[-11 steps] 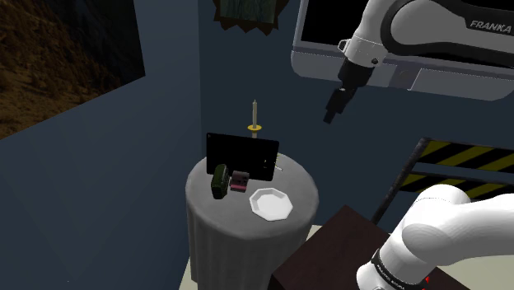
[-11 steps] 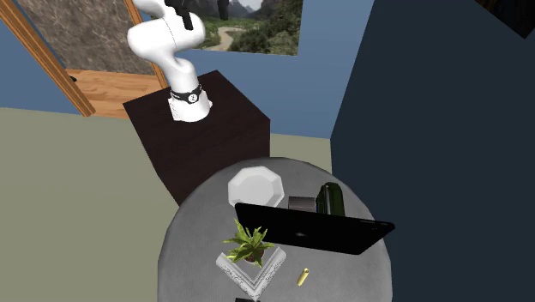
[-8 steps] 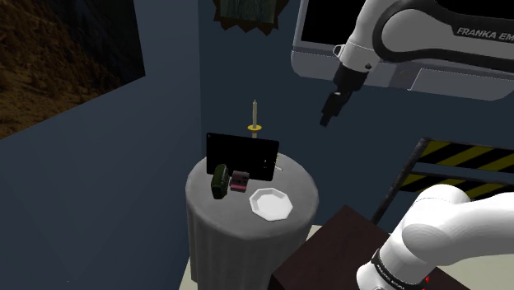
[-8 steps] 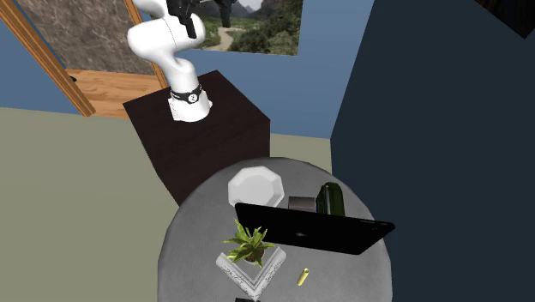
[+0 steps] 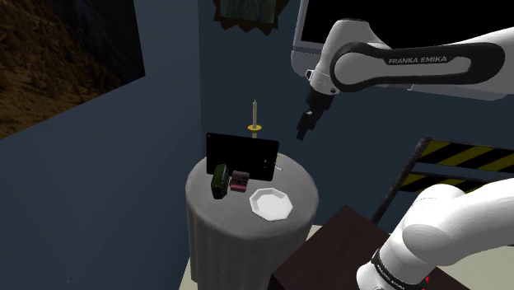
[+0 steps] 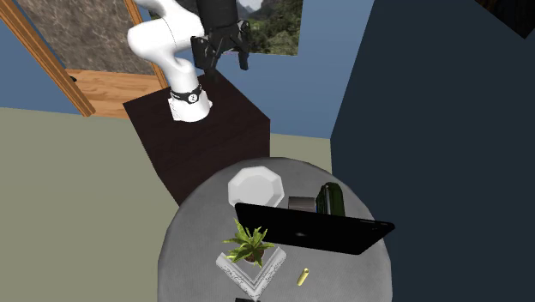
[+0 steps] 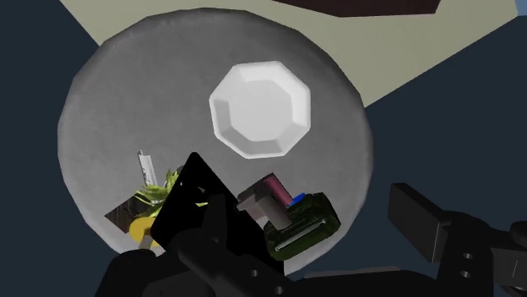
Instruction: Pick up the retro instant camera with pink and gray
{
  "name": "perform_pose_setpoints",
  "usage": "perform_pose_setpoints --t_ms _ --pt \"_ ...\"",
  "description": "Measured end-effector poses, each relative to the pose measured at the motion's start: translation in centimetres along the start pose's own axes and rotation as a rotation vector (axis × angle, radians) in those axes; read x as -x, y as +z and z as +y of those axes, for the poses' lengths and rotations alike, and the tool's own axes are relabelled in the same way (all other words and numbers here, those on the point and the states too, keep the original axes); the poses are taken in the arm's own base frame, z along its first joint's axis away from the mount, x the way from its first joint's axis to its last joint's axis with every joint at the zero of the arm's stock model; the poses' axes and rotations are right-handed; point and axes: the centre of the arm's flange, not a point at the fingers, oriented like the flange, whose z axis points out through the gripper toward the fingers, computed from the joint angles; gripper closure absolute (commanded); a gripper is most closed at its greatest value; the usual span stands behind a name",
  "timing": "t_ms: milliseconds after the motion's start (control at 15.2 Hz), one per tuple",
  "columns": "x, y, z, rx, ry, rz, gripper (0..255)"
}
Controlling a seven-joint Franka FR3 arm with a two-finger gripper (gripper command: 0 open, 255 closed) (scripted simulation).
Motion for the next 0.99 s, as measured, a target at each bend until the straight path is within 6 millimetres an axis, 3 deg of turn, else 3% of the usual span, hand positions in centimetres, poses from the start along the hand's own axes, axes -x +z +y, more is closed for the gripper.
perform_pose_setpoints --t_ms 990 --pt "-10.1 17.3 1.5 -0.028 -0.096 -0.023 0"
